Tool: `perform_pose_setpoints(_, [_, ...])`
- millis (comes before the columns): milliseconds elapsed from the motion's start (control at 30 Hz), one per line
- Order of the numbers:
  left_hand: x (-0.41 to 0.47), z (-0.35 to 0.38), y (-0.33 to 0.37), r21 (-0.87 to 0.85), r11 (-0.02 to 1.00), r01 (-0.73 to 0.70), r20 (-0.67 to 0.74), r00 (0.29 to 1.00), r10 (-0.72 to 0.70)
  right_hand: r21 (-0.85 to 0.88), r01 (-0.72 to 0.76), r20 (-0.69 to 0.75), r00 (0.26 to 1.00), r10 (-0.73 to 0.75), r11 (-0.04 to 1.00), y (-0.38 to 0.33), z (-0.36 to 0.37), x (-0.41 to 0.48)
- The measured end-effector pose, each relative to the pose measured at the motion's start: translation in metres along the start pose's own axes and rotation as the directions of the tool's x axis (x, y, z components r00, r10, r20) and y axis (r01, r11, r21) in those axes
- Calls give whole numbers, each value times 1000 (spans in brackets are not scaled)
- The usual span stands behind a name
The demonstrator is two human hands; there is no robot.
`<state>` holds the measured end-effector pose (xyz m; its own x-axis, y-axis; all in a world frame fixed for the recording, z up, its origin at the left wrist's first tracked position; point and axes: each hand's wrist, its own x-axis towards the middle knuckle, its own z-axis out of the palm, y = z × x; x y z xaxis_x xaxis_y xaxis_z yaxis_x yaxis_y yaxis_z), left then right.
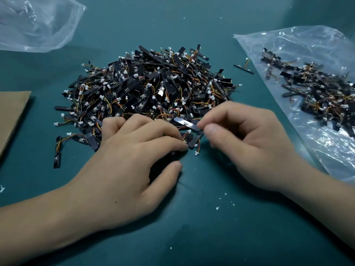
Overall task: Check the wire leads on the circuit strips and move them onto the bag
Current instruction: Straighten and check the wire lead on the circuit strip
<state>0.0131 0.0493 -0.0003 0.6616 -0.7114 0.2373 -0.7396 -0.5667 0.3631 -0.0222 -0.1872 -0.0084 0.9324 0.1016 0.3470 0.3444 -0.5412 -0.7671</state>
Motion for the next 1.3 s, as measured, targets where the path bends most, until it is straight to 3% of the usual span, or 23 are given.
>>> perform_pose_setpoints(133, [1, 0, 0, -68, 998, -20, -46, 999, 17, -204, 90, 35, 996, -85, 975, -5, 3, -5])
perform_pose_setpoints(233, [1, -1, -1, -158, 987, -10, -105, 994, -6, -211, 12, 29, 1000, -6, 977, -5, 3, -4])
perform_pose_setpoints(400, [1, 1, -1, -84, 996, -13, -64, 998, 8, -430, 15, 149, 987, 55, 903, -7, 7, -2])
perform_pose_setpoints(567, [1, 12, -13, -113, 993, -45, -145, 989, 29, -331, 56, 102, 995, -24, 942, -3, 5, -2])
perform_pose_setpoints(700, [2, 23, -22, -304, 951, -50, -212, 977, -17, -280, 82, 10, 997, -83, 956, -2, 4, -2])
perform_pose_setpoints(900, [4, 9, -15, -306, 952, 18, -250, 963, -99, -258, 162, 9, 986, -165, 953, -5, 3, -3])
perform_pose_setpoints(1133, [5, 6, -15, -386, 922, 12, -256, 959, -120, -217, 10, -56, 998, -23, 976, -3, 2, -3])
perform_pose_setpoints(1300, [-1, 29, -31, -464, 886, -14, -258, 959, -120, -293, 144, 85, 989, -124, 945, -7, 1, -2])
